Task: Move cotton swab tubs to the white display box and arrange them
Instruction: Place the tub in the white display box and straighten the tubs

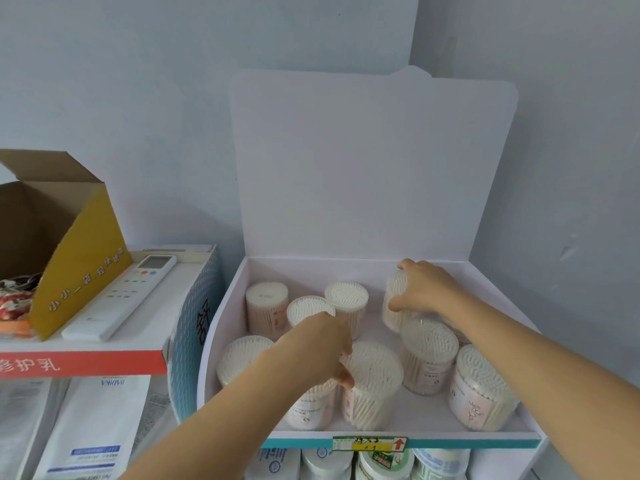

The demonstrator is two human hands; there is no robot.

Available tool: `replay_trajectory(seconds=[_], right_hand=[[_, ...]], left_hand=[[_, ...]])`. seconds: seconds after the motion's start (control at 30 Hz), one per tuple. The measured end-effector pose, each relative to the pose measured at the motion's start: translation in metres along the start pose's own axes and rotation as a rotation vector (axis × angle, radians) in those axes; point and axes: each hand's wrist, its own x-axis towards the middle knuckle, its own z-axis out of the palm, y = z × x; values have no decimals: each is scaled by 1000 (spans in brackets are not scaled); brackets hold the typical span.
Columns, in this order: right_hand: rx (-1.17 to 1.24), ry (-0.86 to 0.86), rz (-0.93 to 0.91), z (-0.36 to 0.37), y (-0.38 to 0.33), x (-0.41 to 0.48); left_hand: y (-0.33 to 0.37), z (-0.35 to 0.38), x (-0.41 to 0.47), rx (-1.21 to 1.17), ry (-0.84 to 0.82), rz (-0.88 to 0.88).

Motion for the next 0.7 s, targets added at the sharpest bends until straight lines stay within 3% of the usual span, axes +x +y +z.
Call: replay_trajectory(seconds=[0.3,0.57,0.7], right_hand=[[149,-102,-19,11,8,-7],[327,25,-141,-17,-4,-25],[417,64,-248,-27,-28,-45]], left_hand=[[-4,9,-5,-93,49,-14],[-13,20,-7,-89,93,12],[-35,16,-25,-62,300,72]])
